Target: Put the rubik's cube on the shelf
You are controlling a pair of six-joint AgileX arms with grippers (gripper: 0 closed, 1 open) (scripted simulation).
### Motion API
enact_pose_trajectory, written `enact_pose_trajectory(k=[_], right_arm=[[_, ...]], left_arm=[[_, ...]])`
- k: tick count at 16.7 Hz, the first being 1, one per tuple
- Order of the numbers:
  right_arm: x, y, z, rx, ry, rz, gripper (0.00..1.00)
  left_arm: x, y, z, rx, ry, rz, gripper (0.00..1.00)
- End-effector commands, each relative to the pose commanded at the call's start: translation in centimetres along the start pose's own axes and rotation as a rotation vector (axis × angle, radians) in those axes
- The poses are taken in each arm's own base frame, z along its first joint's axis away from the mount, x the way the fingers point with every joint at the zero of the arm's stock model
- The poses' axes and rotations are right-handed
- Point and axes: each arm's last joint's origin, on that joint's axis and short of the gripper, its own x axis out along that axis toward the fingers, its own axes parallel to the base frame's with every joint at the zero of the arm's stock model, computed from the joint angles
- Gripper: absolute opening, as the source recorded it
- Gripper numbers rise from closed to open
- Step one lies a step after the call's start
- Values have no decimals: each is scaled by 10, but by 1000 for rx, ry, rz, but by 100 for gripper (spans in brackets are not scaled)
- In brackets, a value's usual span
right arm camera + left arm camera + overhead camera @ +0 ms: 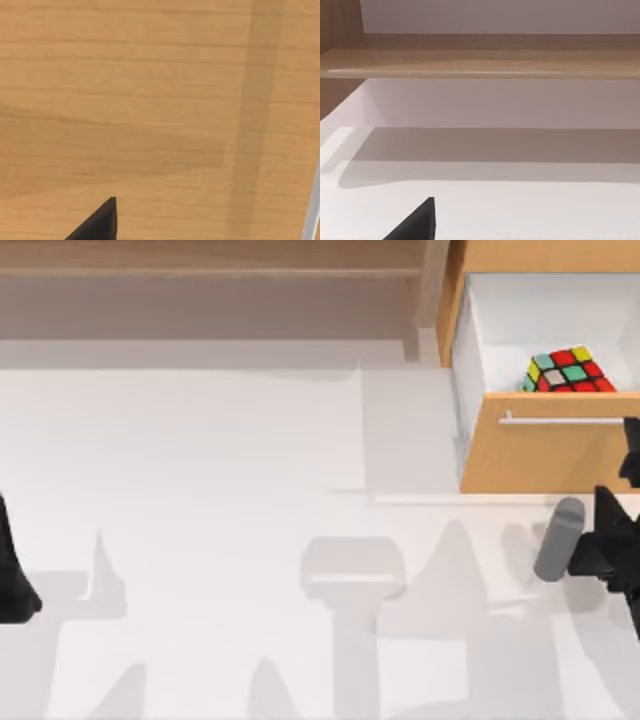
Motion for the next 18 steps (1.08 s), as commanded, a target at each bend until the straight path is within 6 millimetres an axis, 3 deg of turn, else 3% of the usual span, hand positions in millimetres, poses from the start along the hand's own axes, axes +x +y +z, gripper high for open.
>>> enact_pose_trajectory(k=[2, 5, 10, 13, 18], right_arm=[[0, 12, -1, -23, 2, 60, 100], [1, 9, 5, -6, -30, 52, 100], [15, -8, 49, 118, -240, 72, 100], [33, -24, 80, 223, -341, 152, 100], [86, -56, 113, 415, -327, 397, 100]], left_arm=[[0, 0, 0, 0, 0, 0, 100], [0, 0, 0, 0, 0, 0, 100], [0, 0, 0, 0, 0, 0, 100], [0, 0, 0, 0, 0, 0, 100], [0, 0, 0, 0, 0, 0, 100]])
